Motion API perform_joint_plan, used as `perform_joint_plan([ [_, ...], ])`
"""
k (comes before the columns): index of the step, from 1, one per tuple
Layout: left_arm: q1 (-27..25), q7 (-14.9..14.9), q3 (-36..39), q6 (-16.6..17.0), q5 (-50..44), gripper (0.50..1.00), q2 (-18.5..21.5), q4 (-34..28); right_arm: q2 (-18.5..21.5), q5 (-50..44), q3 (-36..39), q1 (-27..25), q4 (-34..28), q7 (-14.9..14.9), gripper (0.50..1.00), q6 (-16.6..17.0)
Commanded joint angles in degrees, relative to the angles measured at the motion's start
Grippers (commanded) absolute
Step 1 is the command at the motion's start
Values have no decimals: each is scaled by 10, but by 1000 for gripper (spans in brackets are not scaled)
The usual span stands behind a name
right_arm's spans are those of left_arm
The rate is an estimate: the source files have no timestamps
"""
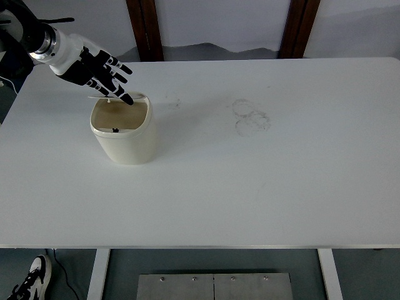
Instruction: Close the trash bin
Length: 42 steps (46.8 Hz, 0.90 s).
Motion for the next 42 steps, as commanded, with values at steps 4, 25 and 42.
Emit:
perform_joint_plan([
  [4, 14, 0, 0, 1, -1, 1000, 1, 0, 0, 1, 0, 0, 0, 1, 995, 0],
  [25, 36, 0, -2, 1, -1, 1000, 0, 0, 0, 2, 0, 0, 0, 1, 995, 0],
  [42, 42, 0, -5, 1, -1, 1000, -1, 1, 0, 2, 0, 0, 0, 1, 995, 0],
])
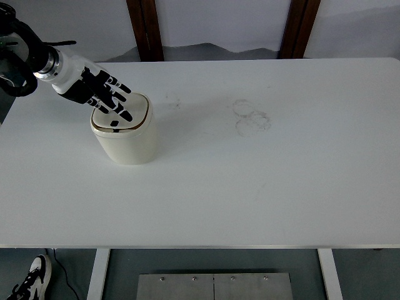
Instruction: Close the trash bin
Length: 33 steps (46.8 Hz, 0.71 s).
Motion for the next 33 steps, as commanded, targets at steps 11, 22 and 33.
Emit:
perform_joint_plan([
  [11, -1, 0, -8, 0, 0, 1000, -4, 0, 0, 0, 0, 0, 0, 0, 995, 0],
  [22, 0, 0, -11, 1, 0, 1000, -10, 0, 0, 0, 0, 0, 0, 0, 995, 0],
  [33, 5, 0, -14, 1, 0, 1000, -10, 0, 0, 0, 0, 0, 0, 0, 995, 0],
])
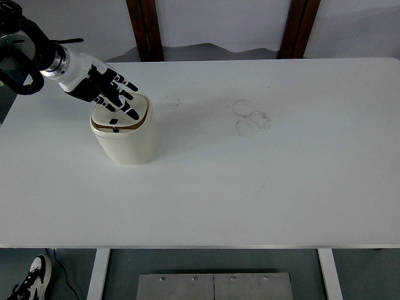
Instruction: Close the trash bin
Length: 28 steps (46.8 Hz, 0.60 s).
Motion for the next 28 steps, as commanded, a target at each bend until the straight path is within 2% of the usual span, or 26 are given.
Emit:
perform_joint_plan([
  [1, 8, 0, -1, 0, 0, 1000, 1, 0, 0, 0, 0, 0, 0, 0, 995, 0],
  [28, 20, 0, -11, 0, 0, 1000, 2, 0, 0, -1, 0, 0, 0, 0, 995, 0],
])
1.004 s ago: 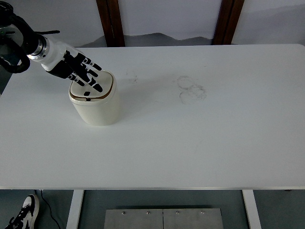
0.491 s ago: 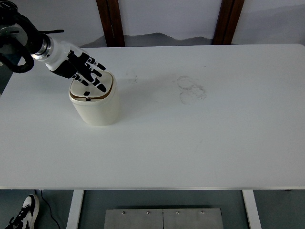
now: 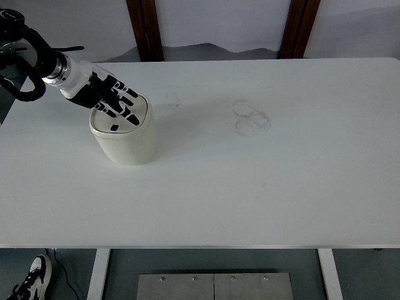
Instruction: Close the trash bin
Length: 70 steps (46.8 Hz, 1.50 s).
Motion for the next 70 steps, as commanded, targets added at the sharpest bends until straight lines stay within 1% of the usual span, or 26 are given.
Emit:
perform_joint_plan([
  [1, -1, -1, -2, 0, 0, 1000, 1, 0, 0, 0, 0, 0, 0, 0, 995, 0],
  [23, -23, -1, -34, -1, 2, 1000, 9, 14, 0, 0, 0, 0, 0, 0, 995, 0],
  [33, -23, -1, -83, -1, 5, 1000, 10, 63, 0, 2, 1, 0, 0, 1, 995, -1],
  [44, -22, -1, -115, 0, 10, 1000, 10, 110, 0, 4, 1, 0, 0, 1, 995, 0],
  [50, -19, -1, -163, 3, 19, 1000, 8, 130, 0, 4, 1, 0, 0, 2, 995, 0],
  [52, -18, -20, -177, 4, 22, 1000, 6, 140, 0, 4, 1, 0, 0, 2, 995, -1],
  [58, -12, -92, -206, 5, 22, 1000, 3, 170, 0, 4, 1, 0, 0, 2, 995, 0],
  [63, 6, -152, -232, 5, 20, 1000, 3, 188, 0, 4, 1, 0, 0, 2, 995, -1],
  [67, 20, -186, -255, 5, 21, 1000, 3, 198, 0, 4, 1, 0, 0, 2, 995, 0],
  [70, 32, -206, -271, 5, 19, 1000, 4, 204, 0, 4, 1, 0, 0, 2, 995, 0],
])
